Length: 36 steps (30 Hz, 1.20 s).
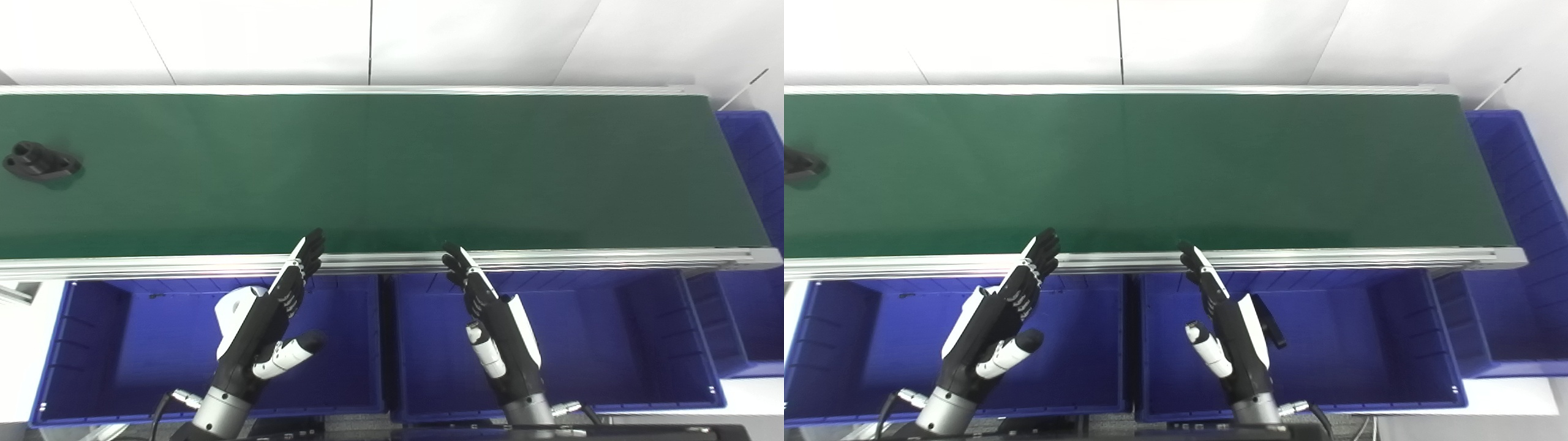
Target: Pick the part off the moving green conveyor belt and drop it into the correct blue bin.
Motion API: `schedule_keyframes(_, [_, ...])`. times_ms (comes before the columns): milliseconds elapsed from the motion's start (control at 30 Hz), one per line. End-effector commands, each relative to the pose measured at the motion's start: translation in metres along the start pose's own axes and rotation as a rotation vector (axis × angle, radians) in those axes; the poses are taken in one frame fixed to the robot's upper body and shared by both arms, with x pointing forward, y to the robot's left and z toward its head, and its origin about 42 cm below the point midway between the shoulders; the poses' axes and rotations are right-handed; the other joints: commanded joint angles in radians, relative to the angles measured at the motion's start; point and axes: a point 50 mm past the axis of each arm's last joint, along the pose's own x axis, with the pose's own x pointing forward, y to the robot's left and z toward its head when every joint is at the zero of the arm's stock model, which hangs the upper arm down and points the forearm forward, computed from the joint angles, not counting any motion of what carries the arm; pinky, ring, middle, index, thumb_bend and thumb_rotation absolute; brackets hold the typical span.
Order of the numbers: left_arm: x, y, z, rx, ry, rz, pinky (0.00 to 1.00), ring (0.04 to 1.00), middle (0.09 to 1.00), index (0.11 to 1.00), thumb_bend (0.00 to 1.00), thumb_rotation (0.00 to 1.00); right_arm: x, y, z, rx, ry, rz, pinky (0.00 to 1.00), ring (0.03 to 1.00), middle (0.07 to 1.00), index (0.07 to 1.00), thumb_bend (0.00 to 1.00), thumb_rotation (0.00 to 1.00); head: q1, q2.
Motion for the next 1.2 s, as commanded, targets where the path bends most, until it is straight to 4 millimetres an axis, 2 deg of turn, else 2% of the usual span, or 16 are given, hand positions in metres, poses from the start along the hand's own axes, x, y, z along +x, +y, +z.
schedule_keyframes(0, [0.0020,0.0016,0.0062,0.016,-0.049,-0.014,1.00,1.000,1.000,0.989,0.75,0.74,0.0004,0.0033,0.0073,0.005,-0.070,0.013,0.95,0.958,0.973,0.933,0.90,1.00,0.001,-0.001])
schedule_keyframes(767, [0.0001,-0.0010,0.0062,0.007,-0.039,-0.007,0.99,0.996,0.997,0.969,0.77,0.76,-0.0011,0.0029,0.0069,0.011,-0.067,0.032,0.95,0.955,0.975,0.945,0.87,1.00,0.000,-0.002])
schedule_keyframes(1167, [-0.0008,-0.0012,0.0064,0.014,-0.043,-0.003,1.00,0.989,0.993,0.961,0.73,0.75,-0.0014,0.0036,0.0056,0.003,-0.066,0.028,0.94,0.947,0.972,0.950,0.85,1.00,-0.005,-0.006])
